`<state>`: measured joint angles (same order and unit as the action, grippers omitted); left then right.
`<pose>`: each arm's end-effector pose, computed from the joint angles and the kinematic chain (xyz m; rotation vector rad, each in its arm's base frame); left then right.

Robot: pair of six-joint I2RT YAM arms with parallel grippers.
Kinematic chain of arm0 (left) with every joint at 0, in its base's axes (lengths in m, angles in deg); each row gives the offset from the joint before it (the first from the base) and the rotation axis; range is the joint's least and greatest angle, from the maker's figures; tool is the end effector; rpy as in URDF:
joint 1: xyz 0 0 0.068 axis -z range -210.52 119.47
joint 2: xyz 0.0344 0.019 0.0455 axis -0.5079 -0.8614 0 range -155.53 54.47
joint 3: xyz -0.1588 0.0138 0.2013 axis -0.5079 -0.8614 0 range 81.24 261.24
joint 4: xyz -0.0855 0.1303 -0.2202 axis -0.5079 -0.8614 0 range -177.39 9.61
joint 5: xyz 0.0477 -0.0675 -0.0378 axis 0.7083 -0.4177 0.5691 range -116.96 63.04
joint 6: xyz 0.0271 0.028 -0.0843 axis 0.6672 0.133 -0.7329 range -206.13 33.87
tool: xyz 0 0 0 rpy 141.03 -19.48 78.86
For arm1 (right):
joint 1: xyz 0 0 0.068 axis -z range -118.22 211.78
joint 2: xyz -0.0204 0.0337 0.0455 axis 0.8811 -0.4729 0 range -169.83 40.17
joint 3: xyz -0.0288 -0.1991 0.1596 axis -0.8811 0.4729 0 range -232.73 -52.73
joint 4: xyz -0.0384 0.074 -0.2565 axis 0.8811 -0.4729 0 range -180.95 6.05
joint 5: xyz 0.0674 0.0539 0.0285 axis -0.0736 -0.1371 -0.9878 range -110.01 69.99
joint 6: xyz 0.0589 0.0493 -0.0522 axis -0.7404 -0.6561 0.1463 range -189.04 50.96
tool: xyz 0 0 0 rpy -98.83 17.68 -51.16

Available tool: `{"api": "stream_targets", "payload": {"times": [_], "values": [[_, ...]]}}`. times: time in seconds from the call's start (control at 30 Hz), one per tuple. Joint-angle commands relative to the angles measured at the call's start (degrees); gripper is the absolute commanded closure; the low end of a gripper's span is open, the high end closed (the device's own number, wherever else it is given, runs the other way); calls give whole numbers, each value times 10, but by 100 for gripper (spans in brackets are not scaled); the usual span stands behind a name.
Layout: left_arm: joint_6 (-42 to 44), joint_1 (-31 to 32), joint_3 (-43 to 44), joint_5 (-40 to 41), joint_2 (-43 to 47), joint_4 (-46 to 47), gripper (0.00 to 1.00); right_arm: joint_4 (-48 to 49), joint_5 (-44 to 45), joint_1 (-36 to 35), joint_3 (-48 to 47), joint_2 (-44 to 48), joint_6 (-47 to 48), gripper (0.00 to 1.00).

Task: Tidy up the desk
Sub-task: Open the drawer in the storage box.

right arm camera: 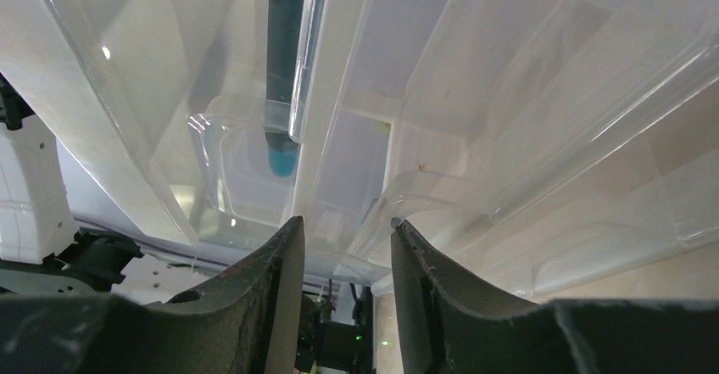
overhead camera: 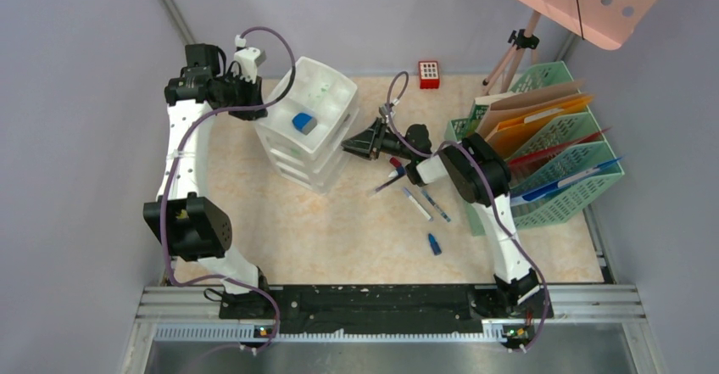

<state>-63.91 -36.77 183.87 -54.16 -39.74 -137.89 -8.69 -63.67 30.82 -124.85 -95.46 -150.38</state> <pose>0.3795 0.0031 0.3447 0.5301 2.2698 -0.3314 0.3951 0.3044 0.1135 -0.0327 1.8191 2.0303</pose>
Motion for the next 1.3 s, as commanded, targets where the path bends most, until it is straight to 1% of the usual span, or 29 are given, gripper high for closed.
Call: {"api": "stream_targets", "payload": {"times": [0.0,0.23,0.57,1.27], "values": [[3,2,-1,-26,27,8,100,60,-5,-9,-8,9,-1,67],[3,2,-1,-17,27,11,100,96,-4,-6,4,21,-22,67],[3,2,-3,-3,28,17,100,142,-1,0,22,30,-51,64],[12,2,9,49,28,39,100,175,-22,7,73,64,-53,60]]}}
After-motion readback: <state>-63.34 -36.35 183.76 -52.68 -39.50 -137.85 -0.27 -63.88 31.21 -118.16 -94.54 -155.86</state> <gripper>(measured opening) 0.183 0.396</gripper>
